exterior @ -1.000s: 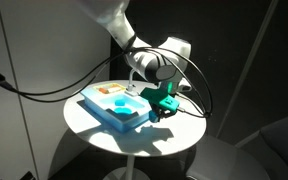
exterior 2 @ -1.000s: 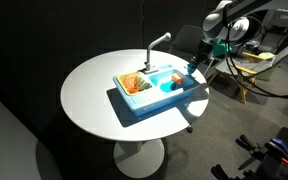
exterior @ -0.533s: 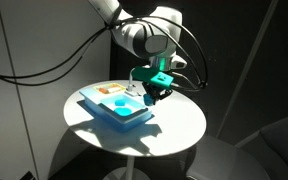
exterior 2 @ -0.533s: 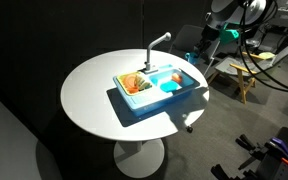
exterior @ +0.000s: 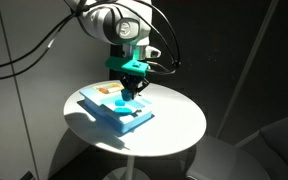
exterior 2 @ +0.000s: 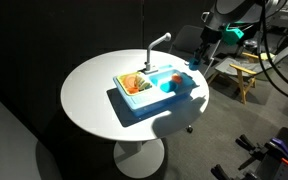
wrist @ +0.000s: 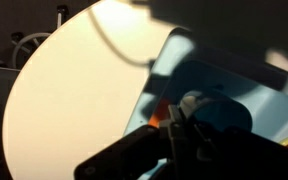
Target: Move the cup to the left side of the toy sink
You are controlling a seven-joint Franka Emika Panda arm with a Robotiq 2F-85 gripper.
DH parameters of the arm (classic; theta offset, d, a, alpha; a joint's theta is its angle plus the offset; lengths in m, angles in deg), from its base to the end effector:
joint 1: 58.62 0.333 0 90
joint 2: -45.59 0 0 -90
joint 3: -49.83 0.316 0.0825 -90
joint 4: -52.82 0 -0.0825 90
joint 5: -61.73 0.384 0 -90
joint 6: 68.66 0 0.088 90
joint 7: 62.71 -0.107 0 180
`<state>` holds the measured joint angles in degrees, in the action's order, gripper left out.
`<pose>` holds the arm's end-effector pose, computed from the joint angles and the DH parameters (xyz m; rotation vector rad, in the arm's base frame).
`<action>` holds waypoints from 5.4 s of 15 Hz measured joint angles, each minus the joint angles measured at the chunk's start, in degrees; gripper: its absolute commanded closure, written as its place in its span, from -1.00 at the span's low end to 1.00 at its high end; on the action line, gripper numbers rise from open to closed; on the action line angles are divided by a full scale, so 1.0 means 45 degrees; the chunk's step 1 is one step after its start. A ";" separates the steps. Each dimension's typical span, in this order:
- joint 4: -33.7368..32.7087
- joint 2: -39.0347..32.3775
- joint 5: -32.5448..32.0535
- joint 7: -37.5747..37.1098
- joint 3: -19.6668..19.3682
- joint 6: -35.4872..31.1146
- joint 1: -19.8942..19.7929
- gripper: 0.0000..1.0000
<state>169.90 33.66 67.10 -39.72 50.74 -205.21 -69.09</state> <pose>0.5895 -0.0986 0.3530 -3.0897 -0.2633 -0.2273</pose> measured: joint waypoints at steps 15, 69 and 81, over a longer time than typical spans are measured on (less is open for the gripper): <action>0.1704 0.1565 -0.2110 -0.1286 0.1089 0.0977 0.3513 0.97; -0.0960 -0.1079 -0.2849 -0.2766 0.2447 0.1060 0.5680 0.89; -0.0965 -0.1160 -0.2848 -0.2766 0.2447 0.0989 0.5677 0.97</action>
<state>165.56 28.44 54.28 -52.17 61.76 -200.76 -43.55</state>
